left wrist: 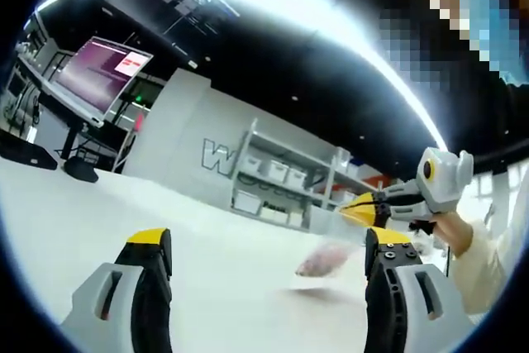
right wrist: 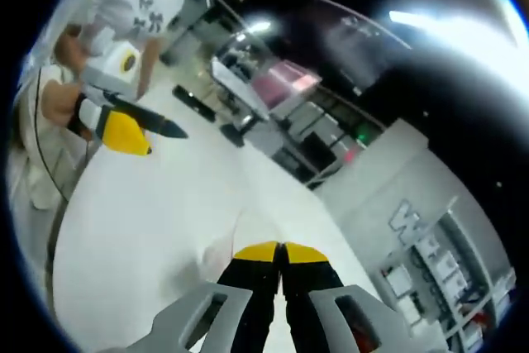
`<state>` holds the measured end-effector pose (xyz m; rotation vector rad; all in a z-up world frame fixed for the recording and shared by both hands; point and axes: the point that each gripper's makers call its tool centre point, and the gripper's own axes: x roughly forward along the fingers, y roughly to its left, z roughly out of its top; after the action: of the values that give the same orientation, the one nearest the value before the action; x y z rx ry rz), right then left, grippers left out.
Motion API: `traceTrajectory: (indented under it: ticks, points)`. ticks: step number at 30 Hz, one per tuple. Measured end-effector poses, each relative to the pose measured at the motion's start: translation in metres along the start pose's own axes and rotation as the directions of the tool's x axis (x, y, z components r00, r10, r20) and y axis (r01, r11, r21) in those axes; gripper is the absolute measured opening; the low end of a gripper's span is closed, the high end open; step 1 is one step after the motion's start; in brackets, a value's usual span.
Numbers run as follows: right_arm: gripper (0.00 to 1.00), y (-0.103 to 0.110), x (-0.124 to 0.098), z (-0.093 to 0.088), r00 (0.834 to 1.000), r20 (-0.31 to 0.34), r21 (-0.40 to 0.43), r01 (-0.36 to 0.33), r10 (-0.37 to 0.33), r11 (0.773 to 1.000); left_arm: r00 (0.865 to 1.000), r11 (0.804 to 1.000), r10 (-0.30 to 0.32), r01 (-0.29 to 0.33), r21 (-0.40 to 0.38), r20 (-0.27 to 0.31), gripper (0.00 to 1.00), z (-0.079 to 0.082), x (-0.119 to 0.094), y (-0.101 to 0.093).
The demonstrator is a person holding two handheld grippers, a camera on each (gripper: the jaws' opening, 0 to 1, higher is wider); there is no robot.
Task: Open the resealable bag by pulling the two sides of the seal apart until the entire bag opening is separated and visibly accessible.
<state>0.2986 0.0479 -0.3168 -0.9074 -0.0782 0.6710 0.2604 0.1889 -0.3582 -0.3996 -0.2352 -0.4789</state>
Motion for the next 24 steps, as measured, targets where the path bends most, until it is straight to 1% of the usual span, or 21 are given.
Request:
traceTrajectory:
  ticks: [6,11,24]
  points:
    - [0.00,-0.007,0.004,-0.005,1.000,-0.009,0.002,0.001,-0.001,1.000,1.000,1.000,0.001,-0.001,0.005,-0.002,0.96,-0.001,0.001,0.000]
    - [0.00,-0.014,0.010,-0.012,1.000,-0.029,-0.009,-0.001,0.001,1.000,1.000,1.000,0.001,-0.001,0.003,-0.004,0.96,-0.003,0.003,0.000]
    - [0.00,-0.027,0.024,-0.027,0.998,-0.064,0.007,0.003,-0.003,1.000,1.000,1.000,0.009,-0.009,0.000,-0.009,0.96,-0.007,0.003,0.001]
